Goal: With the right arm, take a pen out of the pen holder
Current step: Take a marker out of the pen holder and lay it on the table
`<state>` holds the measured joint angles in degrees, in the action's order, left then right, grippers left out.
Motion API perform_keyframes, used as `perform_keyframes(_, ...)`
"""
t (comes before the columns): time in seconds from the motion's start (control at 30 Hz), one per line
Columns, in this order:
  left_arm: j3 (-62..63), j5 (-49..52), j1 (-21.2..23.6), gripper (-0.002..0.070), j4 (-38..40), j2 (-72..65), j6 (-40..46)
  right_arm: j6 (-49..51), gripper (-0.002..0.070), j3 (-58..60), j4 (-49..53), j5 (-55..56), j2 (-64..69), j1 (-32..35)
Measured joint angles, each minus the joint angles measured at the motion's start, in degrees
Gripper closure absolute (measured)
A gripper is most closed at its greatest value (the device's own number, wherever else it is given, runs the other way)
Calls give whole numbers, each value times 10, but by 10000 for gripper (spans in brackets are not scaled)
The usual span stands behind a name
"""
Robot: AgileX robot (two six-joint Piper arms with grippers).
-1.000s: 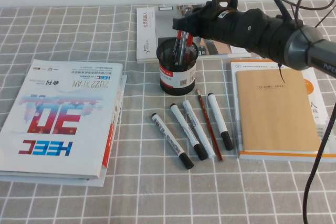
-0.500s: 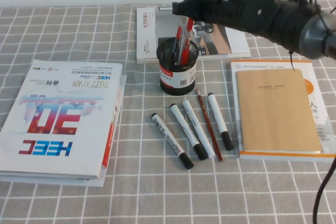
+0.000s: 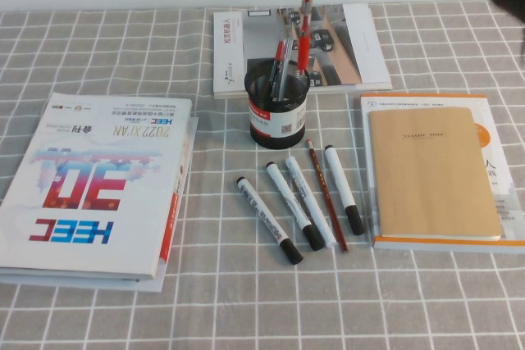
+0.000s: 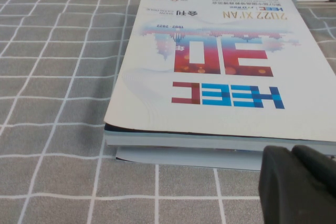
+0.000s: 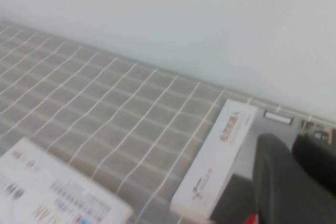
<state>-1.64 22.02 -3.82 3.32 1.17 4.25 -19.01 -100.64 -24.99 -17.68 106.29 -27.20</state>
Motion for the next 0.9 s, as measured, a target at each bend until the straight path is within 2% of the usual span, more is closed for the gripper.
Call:
perform_keyframes(0.2, 0, 0, 0, 680, 0, 0, 0, 8, 667, 0, 30, -149, -63, 0)
perform_keyframes(0.47, 0, 0, 0, 680, 0, 0, 0, 99, 667, 0, 90, -355, -71, -10)
perform_keyframes(0.63, 0, 0, 0, 680, 0, 0, 0, 112, 667, 0, 95, -406, -33, -31)
perform_keyframes(0.9, 0, 0, 0, 680, 0, 0, 0, 112, 667, -31, 92, -417, 78, -94)
